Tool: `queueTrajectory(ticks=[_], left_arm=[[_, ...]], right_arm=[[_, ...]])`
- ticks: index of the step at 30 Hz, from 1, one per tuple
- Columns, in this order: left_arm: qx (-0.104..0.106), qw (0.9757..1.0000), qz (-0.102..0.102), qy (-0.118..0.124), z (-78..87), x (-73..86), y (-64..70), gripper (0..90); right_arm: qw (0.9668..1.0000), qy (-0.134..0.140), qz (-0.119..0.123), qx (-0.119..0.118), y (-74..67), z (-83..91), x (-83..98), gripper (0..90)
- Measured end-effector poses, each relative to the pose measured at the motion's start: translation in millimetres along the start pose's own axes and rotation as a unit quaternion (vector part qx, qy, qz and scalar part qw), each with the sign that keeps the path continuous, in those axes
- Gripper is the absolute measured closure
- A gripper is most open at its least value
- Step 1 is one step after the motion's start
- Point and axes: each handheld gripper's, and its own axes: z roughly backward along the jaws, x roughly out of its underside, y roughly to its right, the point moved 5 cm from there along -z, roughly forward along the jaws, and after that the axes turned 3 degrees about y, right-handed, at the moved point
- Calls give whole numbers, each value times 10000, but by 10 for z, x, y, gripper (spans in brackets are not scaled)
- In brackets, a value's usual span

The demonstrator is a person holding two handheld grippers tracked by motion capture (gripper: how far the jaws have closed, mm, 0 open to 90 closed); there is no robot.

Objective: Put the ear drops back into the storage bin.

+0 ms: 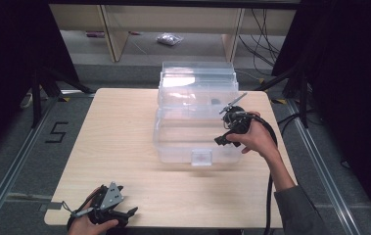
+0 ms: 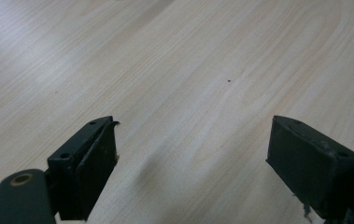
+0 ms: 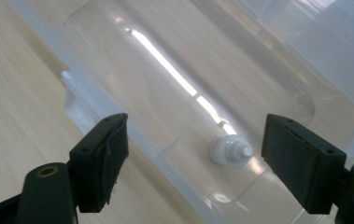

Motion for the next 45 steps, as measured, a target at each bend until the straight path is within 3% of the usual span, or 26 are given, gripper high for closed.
queueTrajectory(ticks=[7, 8, 10, 11, 12, 14, 15, 16, 18, 20, 21, 24, 26, 28, 40, 41, 43, 45], left_arm=[[8, 10000, 0, -7, 2, -1, 0, 153], [4, 10000, -2, -10, 2, 0, 0, 153], [6, 10000, 2, -4, 2, -1, 1, 153], [-10, 10000, -44, -36, 0, 2, -7, 153], [-7, 10000, -10, -39, -2, 4, -3, 153], [-5, 10000, -12, -39, -3, 4, -3, 153], [-9, 10000, -19, -16, -3, 1, -3, 153], [2, 10000, 2, 11, 0, -3, 1, 153], [-4, 10000, -41, -30, 3, -2, -9, 153], [7, 9999, -106, -97, 9, 6, -20, 153], [2, 10000, -4, -14, 3, 0, -1, 153], [2, 10000, -2, -5, 3, -3, 0, 153], [-10, 10000, -3, -6, -1, 0, -1, 153], [-5, 10000, 2, -1, -1, 0, 1, 153], [-4, 10000, -12, -15, -1, 0, -1, 153], [3, 10000, -6, -7, 0, -2, 2, 153], [-2, 10000, -5, 1, 1, -2, 3, 153], [2, 10000, -5, -5, 1, -2, 2, 153]], right_arm=[[9999, 103, -19, 14, -56, 54, 4, 238], [9998, 153, 128, 30, -55, 63, 2, 236], [9999, 137, 61, 18, -73, 73, 9, 236], [9999, 105, -90, 4, -112, 96, 27, 236], [9997, 236, 62, -12, -106, 88, 19, 236], [9996, 275, 86, -21, -114, 94, 28, 236], [9997, 222, -33, -26, -142, 103, 42, 235], [9995, 305, 107, 4, -128, 95, 41, 235], [9994, 329, 141, -3, -145, 102, 57, 233], [9992, 373, 110, -47, -175, 103, 75, 233], [9993, 356, 135, -18, -182, 108, 82, 233], [9992, 375, 79, -88, -206, 108, 91, 233], [9989, 416, 203, -68, -203, 115, 95, 233], [9991, 402, 113, -100, -232, 118, 110, 232], [9982, 546, 249, -94, -331, 171, 134, 219], [9983, 512, 193, -175, -359, 174, 142, 219], [9976, 591, 335, -155, -375, 172, 155, 216], [9981, 535, 229, -186, -397, 177, 162, 216]])
